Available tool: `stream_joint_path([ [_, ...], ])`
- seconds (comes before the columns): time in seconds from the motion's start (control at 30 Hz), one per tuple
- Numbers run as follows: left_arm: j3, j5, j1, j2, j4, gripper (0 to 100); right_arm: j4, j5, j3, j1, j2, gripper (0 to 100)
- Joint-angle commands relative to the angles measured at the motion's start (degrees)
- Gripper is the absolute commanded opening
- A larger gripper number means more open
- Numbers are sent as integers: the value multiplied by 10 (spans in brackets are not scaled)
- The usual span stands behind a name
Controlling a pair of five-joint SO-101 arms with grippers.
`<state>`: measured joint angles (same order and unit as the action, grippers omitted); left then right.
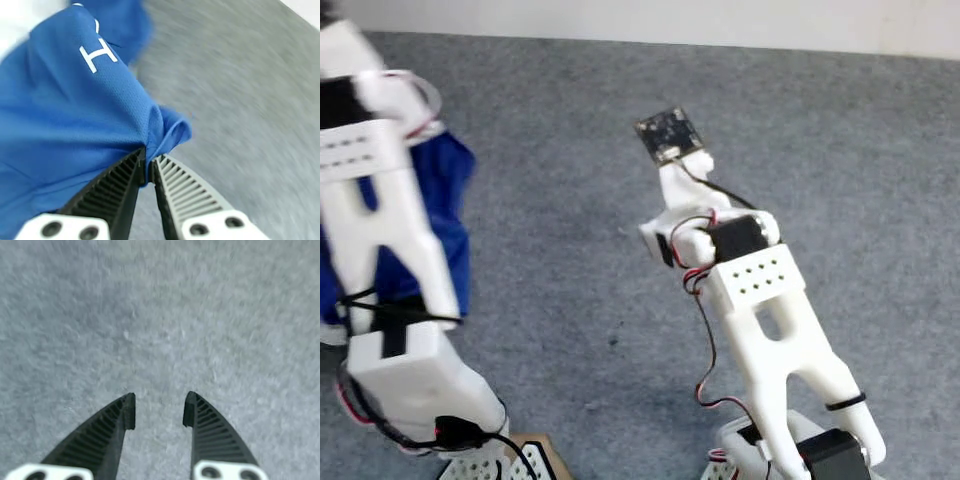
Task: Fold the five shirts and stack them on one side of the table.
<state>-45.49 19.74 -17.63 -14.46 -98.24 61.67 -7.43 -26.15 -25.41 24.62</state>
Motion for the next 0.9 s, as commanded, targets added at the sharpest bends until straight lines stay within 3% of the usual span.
stream_joint_path([
  [0.0, -37, 6, 95, 10, -14, 6, -10, 4, 4, 50, 9, 170],
  [0.3, -38, 6, 312, 9, -10, 6, -7, 5, -22, 208, 9, 170],
  [0.6, -38, 3, 484, 6, 69, 9, -10, 5, -45, 313, 9, 170],
  [0.67, -38, 3, 501, 4, 84, 53, -10, 5, -45, 327, 9, 170],
  [0.87, -36, 4, 511, 8, 83, 359, -10, 5, -45, 342, 9, 170],
])
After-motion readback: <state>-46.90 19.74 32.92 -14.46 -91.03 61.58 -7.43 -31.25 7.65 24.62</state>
